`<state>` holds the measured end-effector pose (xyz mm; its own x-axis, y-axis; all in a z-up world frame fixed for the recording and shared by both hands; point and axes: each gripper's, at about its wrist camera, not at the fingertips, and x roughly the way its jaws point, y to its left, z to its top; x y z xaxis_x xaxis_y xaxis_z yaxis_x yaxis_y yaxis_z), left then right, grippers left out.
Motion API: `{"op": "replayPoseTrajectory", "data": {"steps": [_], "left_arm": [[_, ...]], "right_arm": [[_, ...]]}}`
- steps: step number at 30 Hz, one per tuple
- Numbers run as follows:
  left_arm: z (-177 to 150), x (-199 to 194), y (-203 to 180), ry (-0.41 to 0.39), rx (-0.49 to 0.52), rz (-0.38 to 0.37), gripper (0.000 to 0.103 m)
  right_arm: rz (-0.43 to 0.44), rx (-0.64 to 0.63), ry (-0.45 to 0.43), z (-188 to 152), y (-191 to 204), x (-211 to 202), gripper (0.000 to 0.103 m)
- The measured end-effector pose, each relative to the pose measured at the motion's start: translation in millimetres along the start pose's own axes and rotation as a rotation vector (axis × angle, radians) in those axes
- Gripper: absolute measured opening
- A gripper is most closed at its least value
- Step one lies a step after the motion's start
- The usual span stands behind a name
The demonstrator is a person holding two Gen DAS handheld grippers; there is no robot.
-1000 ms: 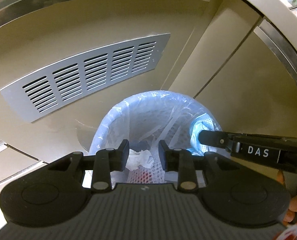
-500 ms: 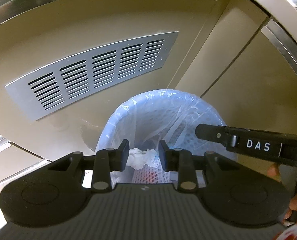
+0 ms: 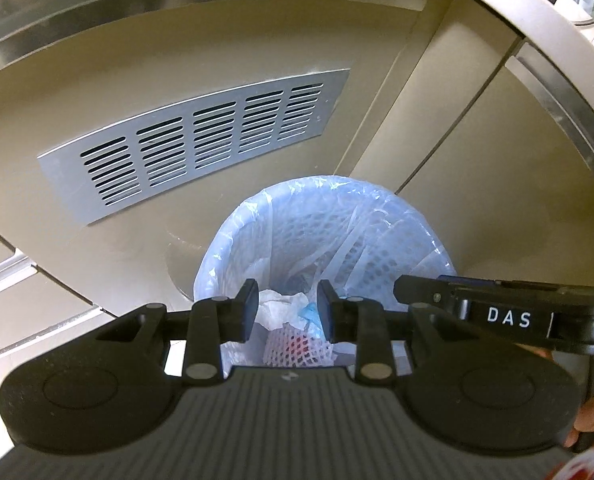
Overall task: Collect trash
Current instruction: 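Open left tool to drop tissue while right tool releases blue mask into bin, then raise both open tools from the bin back toward the counter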
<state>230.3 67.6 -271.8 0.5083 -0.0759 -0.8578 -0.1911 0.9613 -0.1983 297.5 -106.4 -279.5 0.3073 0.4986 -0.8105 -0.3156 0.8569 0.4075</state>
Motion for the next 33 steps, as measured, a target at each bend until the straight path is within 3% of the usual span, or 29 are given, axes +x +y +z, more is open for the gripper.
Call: {"op": "replayPoseTrajectory", "data": {"steps": [8, 17, 24, 33], "left_arm": [[-10, -33, -6, -0.033, -0.030, 0.035, 0.028], [-19, -95, -13, -0.089, -0.105, 0.098, 0.032], [-15, -153, -28, -0.176, -0.107, 0.140, 0.039], [6, -200, -47, -0.282, -0.080, 0.154, 0.041]], "right_arm": [[0.034, -0.020, -0.013, -3, 11, -23, 0.053], [0.163, -0.073, -0.036, 1, 38, -68, 0.057], [0.235, -0.108, -0.109, 9, 48, -121, 0.063], [0.234, -0.112, -0.226, 27, 37, -175, 0.075]]}}
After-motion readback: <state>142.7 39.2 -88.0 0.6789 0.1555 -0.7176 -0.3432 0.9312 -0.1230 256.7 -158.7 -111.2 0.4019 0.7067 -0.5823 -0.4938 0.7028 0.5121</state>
